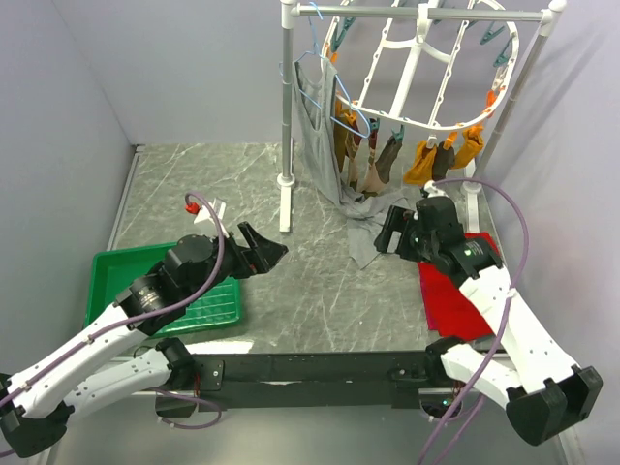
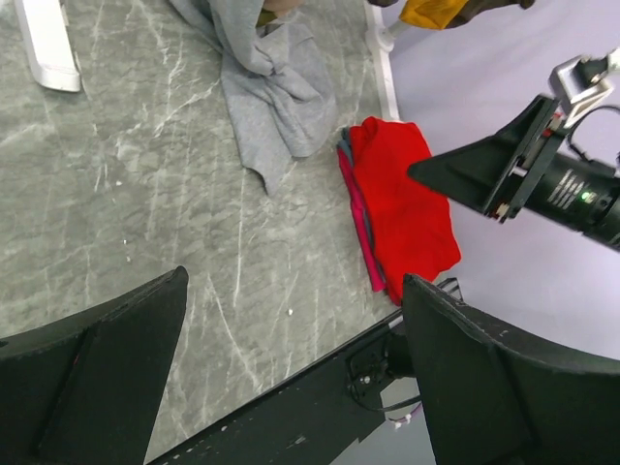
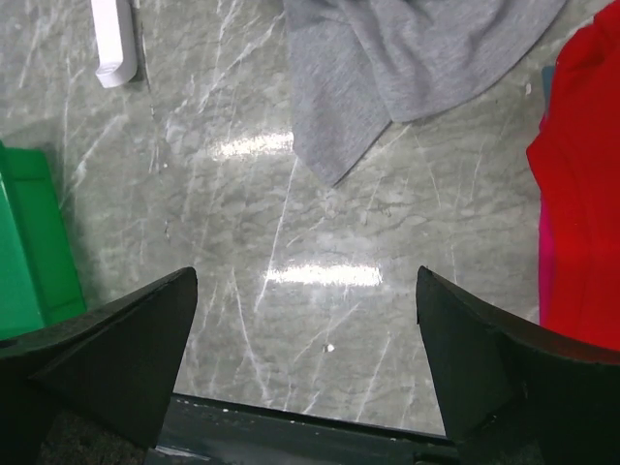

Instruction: Remove the socks clipped to the hanger

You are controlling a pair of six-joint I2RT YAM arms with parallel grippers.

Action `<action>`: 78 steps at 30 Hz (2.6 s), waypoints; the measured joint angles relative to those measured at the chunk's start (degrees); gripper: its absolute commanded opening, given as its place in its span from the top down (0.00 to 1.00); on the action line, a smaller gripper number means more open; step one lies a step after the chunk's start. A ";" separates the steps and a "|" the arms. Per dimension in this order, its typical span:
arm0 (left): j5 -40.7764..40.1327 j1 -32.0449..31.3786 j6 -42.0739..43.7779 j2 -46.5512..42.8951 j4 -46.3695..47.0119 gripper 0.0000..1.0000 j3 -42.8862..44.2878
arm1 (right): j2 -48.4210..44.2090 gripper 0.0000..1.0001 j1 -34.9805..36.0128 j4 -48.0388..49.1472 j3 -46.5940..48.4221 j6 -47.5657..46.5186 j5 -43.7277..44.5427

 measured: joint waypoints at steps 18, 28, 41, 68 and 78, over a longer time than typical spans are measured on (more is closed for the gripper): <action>1.95 0.00 0.00 0.00 0.74 0.04 0.00 | -6.32 0.00 -0.59 0.92 -4.66 -0.13 -1.01; 6.01 0.00 -0.15 2.19 1.68 0.02 0.04 | 15.10 0.03 -18.10 10.56 13.42 -5.38 -5.03; 11.39 0.00 -0.46 2.27 4.90 0.17 0.02 | 14.45 0.26 -16.83 33.03 7.10 -7.30 -10.32; 14.43 0.00 -0.48 1.46 5.68 0.26 -0.04 | 22.43 0.55 -9.25 51.25 3.15 -16.31 -3.85; 14.71 0.00 -0.42 3.96 5.57 0.04 2.08 | 21.20 1.00 -4.96 43.58 4.48 -15.87 -2.43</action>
